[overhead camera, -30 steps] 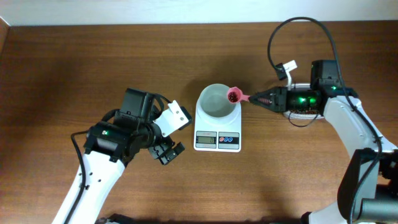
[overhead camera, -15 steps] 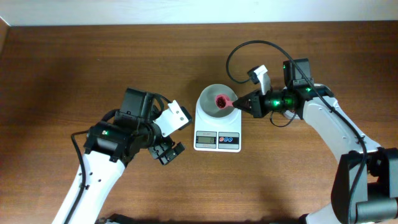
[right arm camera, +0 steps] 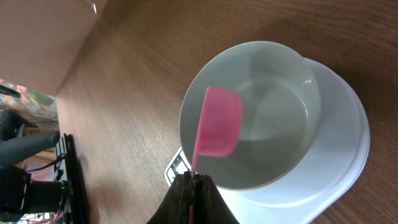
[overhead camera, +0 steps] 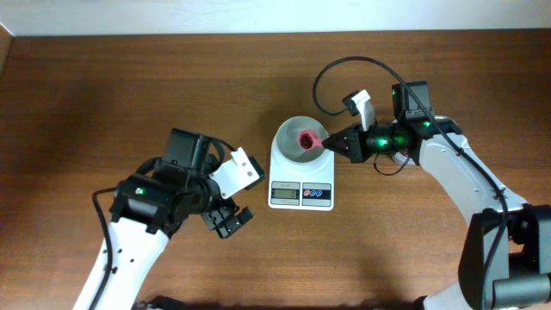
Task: Scoop and weigh 50g on scale
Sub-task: 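Carry the scoop over the white bowl and tip beans in, then return the scoop with the right gripper into the bean tub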
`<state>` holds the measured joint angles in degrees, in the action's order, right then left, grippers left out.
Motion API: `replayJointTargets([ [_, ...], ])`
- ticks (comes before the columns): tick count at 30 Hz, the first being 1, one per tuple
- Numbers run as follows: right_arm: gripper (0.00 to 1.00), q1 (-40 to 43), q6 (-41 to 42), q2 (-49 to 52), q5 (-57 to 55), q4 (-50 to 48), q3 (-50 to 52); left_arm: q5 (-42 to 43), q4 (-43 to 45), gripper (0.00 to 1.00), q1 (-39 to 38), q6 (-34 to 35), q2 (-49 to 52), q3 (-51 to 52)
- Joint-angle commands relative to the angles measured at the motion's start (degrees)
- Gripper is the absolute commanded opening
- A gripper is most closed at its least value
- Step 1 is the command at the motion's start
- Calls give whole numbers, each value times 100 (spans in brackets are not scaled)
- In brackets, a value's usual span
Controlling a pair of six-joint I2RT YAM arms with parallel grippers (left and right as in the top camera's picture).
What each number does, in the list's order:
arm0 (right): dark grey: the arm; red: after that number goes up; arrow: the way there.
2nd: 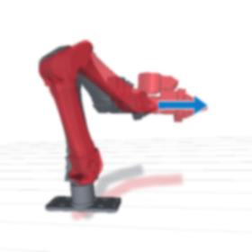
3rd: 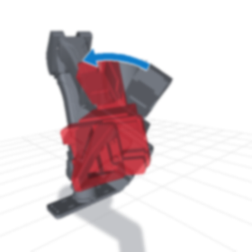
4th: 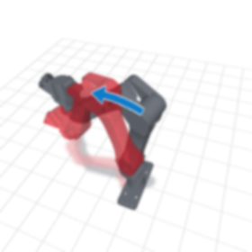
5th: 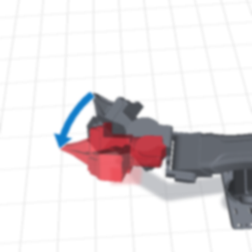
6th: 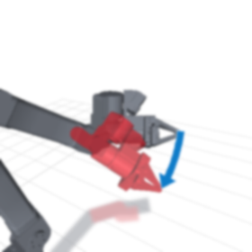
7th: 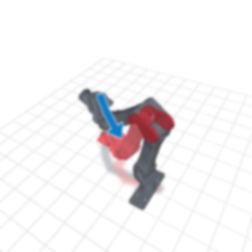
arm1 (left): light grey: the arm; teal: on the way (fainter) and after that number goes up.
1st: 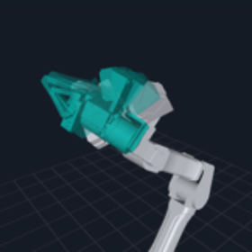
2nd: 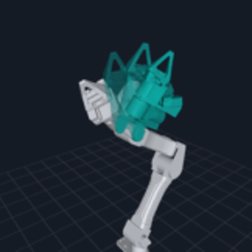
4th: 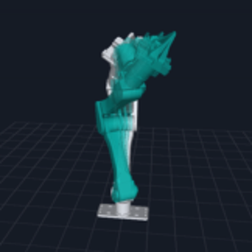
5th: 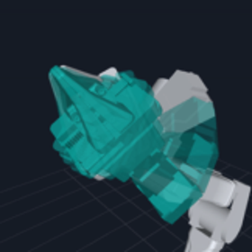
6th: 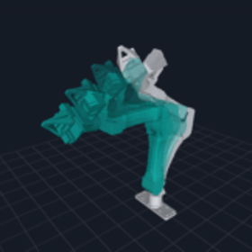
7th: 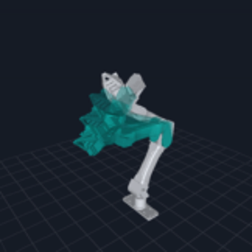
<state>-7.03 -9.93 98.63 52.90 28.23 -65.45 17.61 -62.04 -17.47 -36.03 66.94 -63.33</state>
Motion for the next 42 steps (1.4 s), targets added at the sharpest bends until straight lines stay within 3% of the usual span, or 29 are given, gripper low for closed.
replayJointTargets([
  [1, 4, -52, -81, -94, -118, -20, -61, 111, -42, 99, 39, -90, -260, -232],
  [4, 4, -87, -219, -94, -136, -20, -61, 107, -66, 99, 109, -92, -269, -232],
  [9, 4, -678, -789, -94, -1687, -103, -79, 0, -66, 99, 463, -90, -269, -232],
  [19, 4, -695, -791, -149, -1917, -227, -417, 81, -63, 99, 463, -87, -267, -232],
  [30, 4, -1740, -1237, -595, -4717, 140, -444, 81, -63, 99, 463, -90, -267, -232],
  [37, 4, -1932, -1073, -1191, -4758, 501, -476, 81, -66, 99, 463, -87, -267, -232],
  [38, 4, -1825, -632, -1331, -4647, 566, -476, 81, -63, 99, 463, -87, -267, -232],
  [42, 4, -1147, -409, -1930, -4411, 1176, -476, 81, -63, 99, 463, -87, -269, -232],
])
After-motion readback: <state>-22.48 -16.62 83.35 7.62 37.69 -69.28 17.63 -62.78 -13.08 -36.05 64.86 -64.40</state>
